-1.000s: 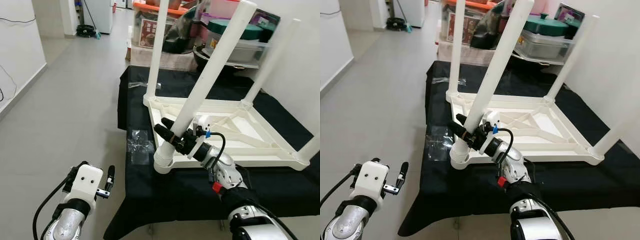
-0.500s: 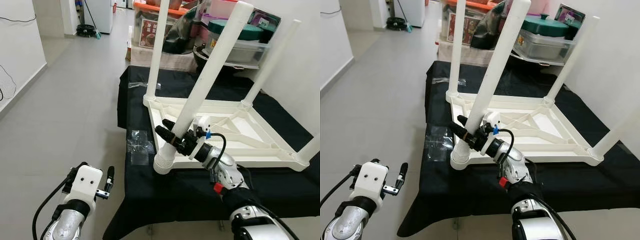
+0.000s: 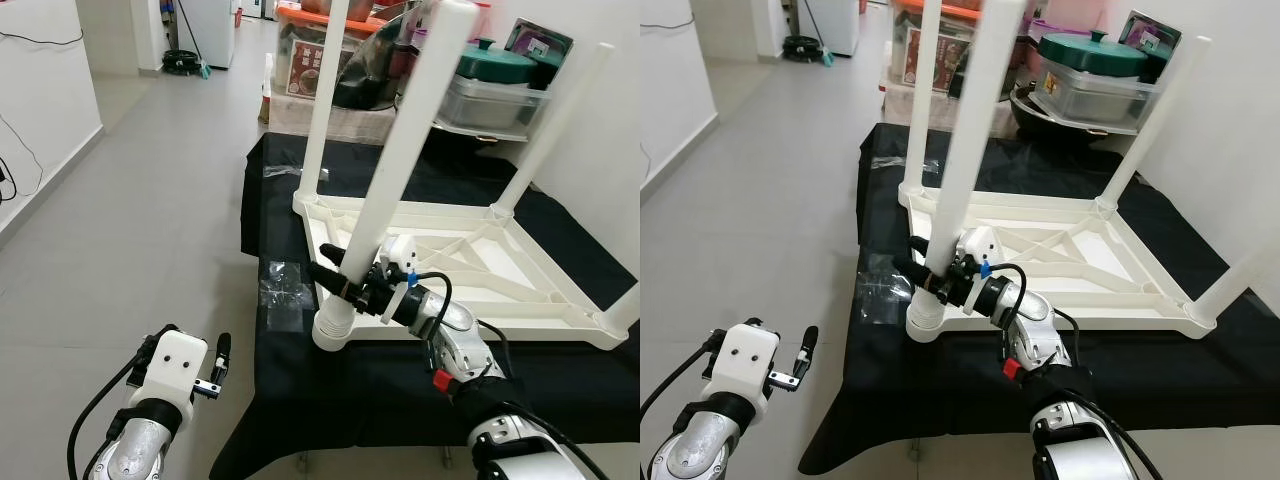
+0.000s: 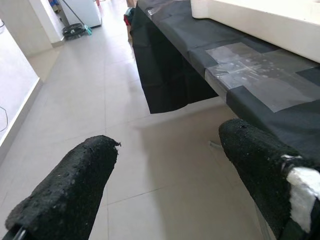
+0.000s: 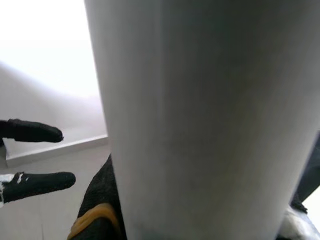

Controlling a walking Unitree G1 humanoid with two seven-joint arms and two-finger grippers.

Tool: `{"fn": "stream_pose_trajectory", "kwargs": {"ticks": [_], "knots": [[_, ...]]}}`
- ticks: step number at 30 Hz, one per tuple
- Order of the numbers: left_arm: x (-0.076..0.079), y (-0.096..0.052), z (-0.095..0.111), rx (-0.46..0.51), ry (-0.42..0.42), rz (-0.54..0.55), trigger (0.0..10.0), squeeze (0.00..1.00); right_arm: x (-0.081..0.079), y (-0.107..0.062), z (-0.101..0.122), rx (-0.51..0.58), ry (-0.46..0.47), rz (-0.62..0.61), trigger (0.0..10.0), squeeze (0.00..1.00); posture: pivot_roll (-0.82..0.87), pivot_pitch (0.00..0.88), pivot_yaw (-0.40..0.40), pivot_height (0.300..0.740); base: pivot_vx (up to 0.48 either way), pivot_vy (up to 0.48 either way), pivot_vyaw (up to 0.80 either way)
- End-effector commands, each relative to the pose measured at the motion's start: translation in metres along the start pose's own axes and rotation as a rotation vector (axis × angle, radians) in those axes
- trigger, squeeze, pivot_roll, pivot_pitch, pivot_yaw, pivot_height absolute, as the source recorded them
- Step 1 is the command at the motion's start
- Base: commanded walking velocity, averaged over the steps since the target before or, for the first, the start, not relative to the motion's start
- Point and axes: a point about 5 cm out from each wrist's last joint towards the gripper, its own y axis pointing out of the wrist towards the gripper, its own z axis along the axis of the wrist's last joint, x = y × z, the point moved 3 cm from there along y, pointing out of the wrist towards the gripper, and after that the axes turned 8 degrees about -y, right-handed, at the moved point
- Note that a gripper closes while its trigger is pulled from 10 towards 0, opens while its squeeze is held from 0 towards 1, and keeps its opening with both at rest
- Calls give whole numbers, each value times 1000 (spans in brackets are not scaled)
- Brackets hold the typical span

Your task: Building children table

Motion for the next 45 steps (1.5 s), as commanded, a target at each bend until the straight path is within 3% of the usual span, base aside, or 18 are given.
{"fn": "stream_pose_trajectory", "kwargs": {"ticks": [1,13,19,24,26,28,33,45], "knots": [[4,0,-2,-2,-4,-11,10000,0,-10,-14,-30,-134,57,24,10000,0,191,0,-160,740,0,0,0],[6,1,-3,-3,-11,-11,10000,0,-16,-7,-27,-97,97,29,10000,0,190,0,-161,740,0,0,0],[6,0,-5,-11,-12,-13,10000,0,-26,-23,-29,-141,62,193,10000,0,186,0,-164,740,0,0,0],[7,0,-5,-11,-15,-9,10000,0,-24,-23,-23,-133,81,238,10000,0,189,0,-168,740,0,0,0],[3,0,-2,-5,-72,18,10000,0,-23,-20,-18,-113,82,255,10000,0,189,0,-168,740,0,0,0],[2,0,-1,-2,-100,29,10000,0,-23,-19,-17,-109,78,259,10000,0,201,0,-176,740,0,0,0],[-8,-1,-1,0,-71,44,10000,0,-29,-13,-14,-75,110,275,10000,0,210,0,-176,740,0,0,0],[-6,-1,-1,-1,-76,39,10000,0,-34,-11,-14,-56,128,286,10000,0,209,0,-175,740,0,0,0]]}}
